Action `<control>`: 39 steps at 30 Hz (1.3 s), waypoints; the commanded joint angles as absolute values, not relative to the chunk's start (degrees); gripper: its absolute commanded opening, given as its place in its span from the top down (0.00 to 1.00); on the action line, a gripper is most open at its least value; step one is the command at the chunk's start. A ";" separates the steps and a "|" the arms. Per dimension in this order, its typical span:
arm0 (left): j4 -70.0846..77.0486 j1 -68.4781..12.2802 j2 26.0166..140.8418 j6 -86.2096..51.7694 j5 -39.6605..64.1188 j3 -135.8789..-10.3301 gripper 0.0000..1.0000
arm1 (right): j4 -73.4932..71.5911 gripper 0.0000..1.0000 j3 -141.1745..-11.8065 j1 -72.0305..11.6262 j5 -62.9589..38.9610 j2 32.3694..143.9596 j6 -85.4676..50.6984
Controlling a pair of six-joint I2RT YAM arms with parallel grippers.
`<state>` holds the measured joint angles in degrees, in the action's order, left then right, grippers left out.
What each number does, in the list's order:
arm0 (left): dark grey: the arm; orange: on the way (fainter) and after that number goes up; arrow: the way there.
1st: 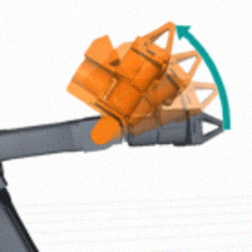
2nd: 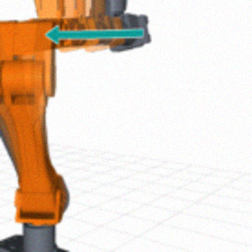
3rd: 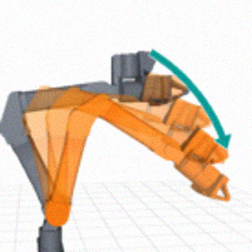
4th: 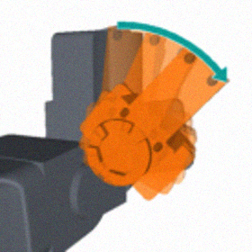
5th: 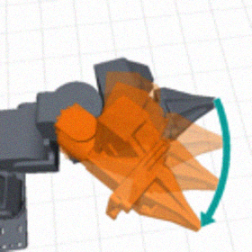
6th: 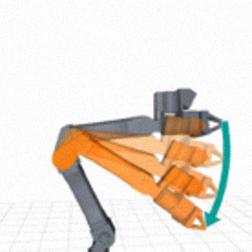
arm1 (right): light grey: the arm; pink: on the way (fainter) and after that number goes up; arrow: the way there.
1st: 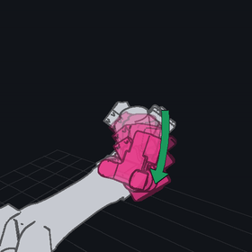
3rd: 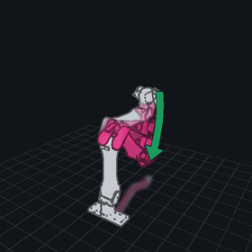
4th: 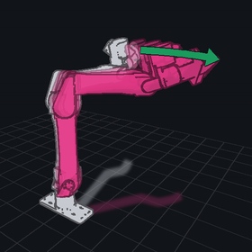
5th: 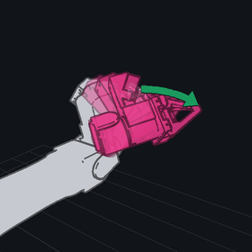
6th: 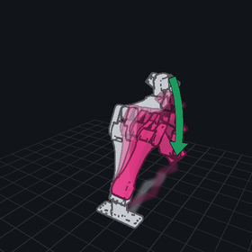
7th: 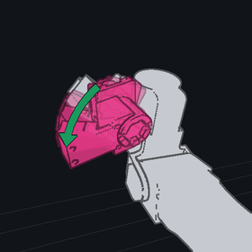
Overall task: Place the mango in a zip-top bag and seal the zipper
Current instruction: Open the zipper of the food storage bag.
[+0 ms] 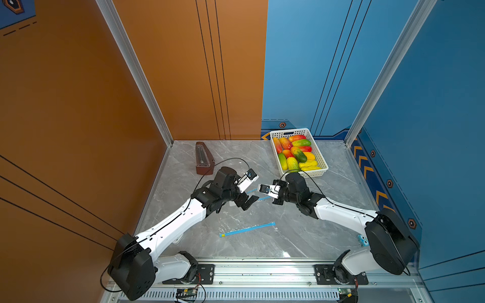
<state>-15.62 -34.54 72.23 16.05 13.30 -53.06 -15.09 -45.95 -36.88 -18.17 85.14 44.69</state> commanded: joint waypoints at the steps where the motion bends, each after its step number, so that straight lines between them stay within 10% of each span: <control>1: -18.71 -34.58 73.73 19.95 10.89 -54.16 0.06 | -14.35 1.00 -48.30 -36.27 -21.26 86.04 43.82; 5: -18.55 -34.06 75.10 20.42 7.46 -54.63 0.11 | -12.72 1.00 -49.09 -35.43 -24.13 86.19 44.33; 15: -17.77 -32.45 79.58 16.15 7.63 -60.31 0.72 | -9.14 1.00 -49.87 -35.42 -24.92 86.75 47.29; 20: -17.27 -31.94 80.86 14.39 6.10 -60.61 0.89 | -9.63 0.91 -50.88 -35.49 -23.28 85.84 43.59; 22: -15.58 -31.46 80.23 12.47 5.96 -59.84 1.00 | -8.54 0.72 -52.23 -35.41 -21.76 85.08 39.33; 25: -11.32 -29.62 78.57 8.28 6.88 -56.52 1.00 | -6.95 0.49 -53.77 -35.07 -20.22 83.79 31.50; 39: 0.97 -25.66 77.48 -4.07 8.83 -49.59 1.00 | -7.36 0.12 -50.55 -26.17 -3.48 70.99 -14.20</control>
<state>-0.97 -26.17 76.71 -0.60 8.60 -49.82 -9.98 -50.48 -29.80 -13.52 72.12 2.35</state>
